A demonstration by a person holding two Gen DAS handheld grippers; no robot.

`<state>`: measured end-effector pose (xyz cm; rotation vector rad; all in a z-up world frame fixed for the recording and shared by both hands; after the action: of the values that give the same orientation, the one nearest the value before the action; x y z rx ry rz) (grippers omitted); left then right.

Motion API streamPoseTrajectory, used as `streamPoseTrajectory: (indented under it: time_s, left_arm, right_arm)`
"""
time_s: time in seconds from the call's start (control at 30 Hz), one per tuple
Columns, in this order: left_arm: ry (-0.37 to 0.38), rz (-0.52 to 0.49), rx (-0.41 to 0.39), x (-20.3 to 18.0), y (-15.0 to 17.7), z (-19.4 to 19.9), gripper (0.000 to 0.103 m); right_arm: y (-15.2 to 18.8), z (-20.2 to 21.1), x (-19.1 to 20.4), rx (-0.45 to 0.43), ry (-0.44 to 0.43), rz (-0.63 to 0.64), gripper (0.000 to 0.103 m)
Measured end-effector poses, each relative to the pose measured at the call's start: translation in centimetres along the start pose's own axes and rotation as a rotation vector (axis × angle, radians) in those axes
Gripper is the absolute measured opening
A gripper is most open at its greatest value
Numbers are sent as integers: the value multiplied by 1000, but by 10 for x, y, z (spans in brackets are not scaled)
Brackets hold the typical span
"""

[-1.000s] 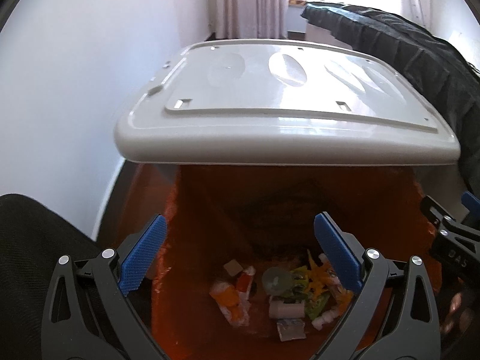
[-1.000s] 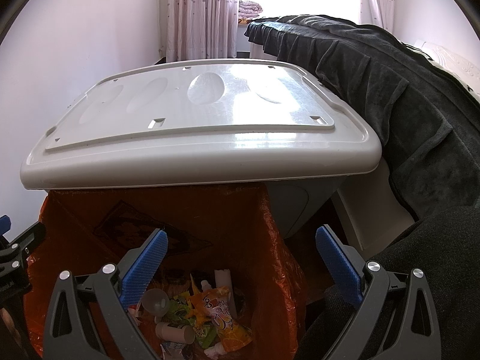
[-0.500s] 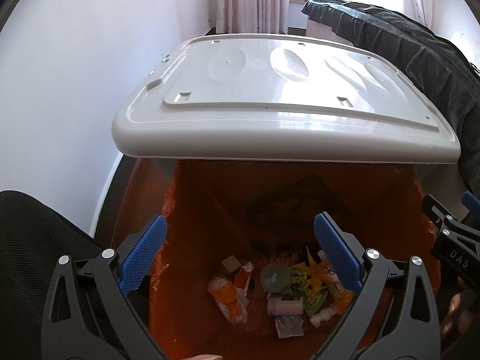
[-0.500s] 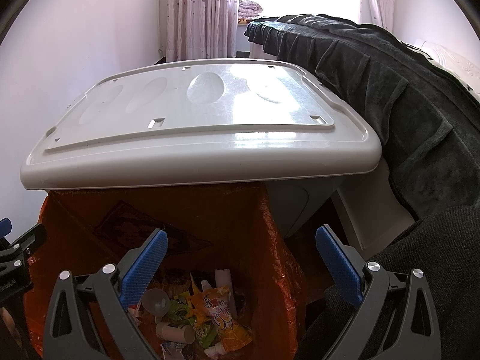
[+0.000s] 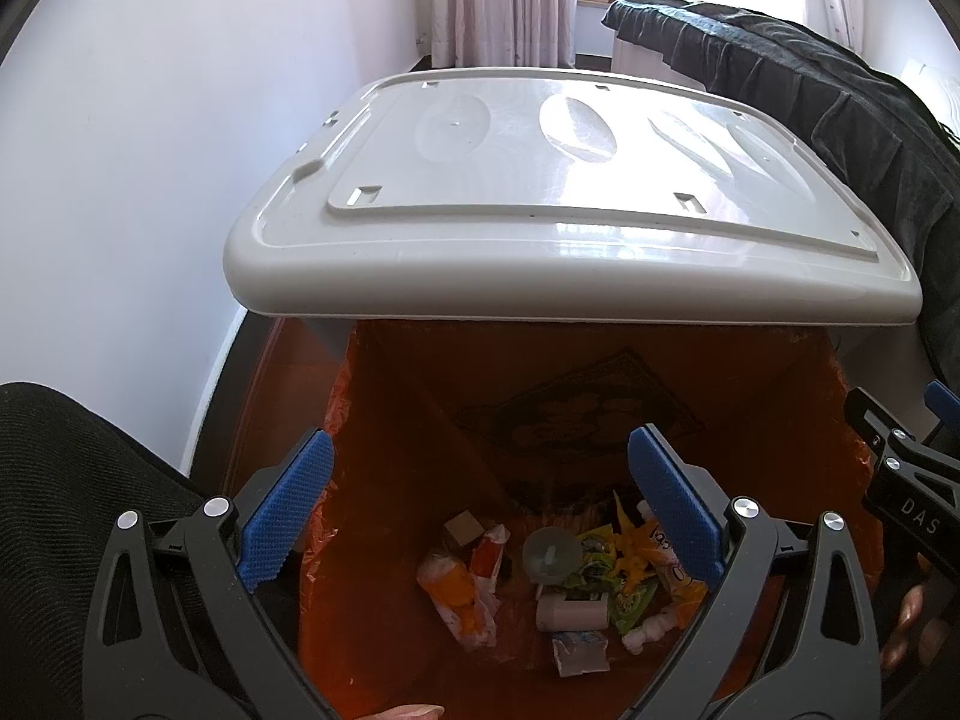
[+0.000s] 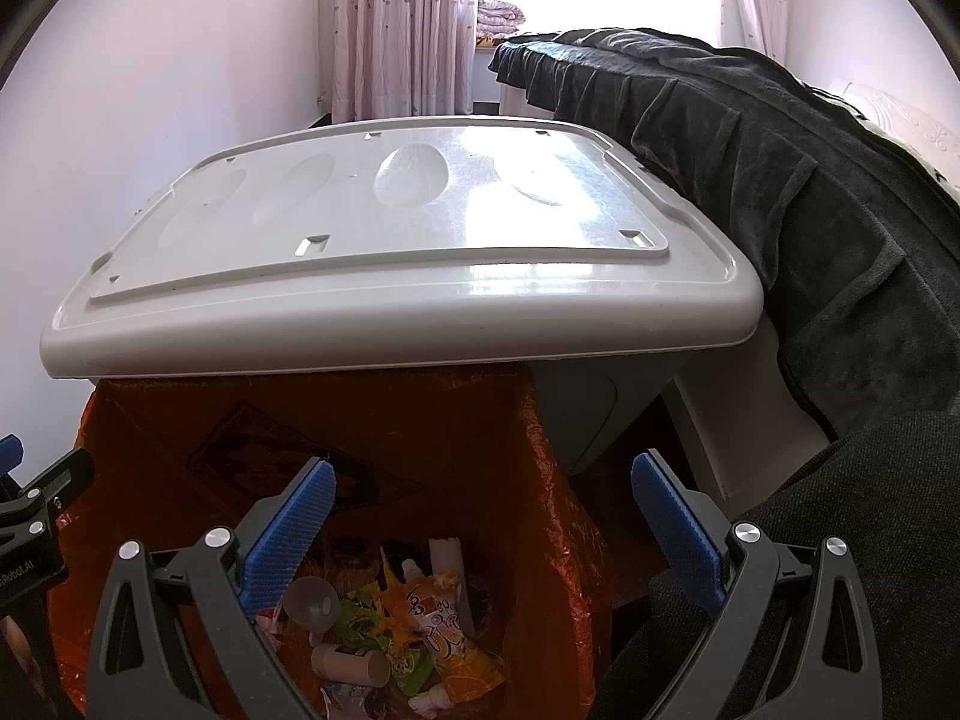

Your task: Collect trash

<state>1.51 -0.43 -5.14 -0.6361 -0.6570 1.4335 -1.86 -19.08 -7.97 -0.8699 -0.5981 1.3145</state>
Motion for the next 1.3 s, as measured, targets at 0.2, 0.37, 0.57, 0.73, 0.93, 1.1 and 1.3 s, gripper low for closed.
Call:
streamPoseTrajectory:
  time_s: [0.2, 0.37, 0.57, 0.73, 0.93, 1.1, 1.3]
  left_arm:
    - [2, -2, -1, 0, 1, 0, 96]
    - [6, -7, -2, 1, 1, 0, 96]
    - [7, -12, -3, 1, 1, 0, 96]
    - [7, -12, -2, 1, 1, 0, 96]
    - [29, -3, 12, 1, 0, -1, 96]
    - [-50, 14, -6, 8, 3, 0, 96]
    - [-43, -70, -36, -5, 7, 5, 96]
  right_arm:
    - [0, -1, 0, 0, -1, 0, 98]
    - [0, -1, 0, 1, -1, 1, 98]
    - [1, 0, 0, 1, -1, 0, 98]
    - [0, -1, 0, 2, -1, 1, 98]
    - [0, -1, -1, 2, -1, 1, 98]
    - [0, -1, -1, 2, -1, 1, 98]
    - [2, -1, -1, 3, -1, 0, 98]
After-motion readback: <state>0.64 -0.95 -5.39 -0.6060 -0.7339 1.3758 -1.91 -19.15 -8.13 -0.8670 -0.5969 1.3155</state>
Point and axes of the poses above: each gripper's, at about its wrist camera, not at the fingertips, and z roughly against the way its jaws point, x to its left, y to its underside, the point moved 4 cm from there along -z, roughly the way its jaws point, and after that the axes turned 10 degrees about -x, right-handed, at the moved point
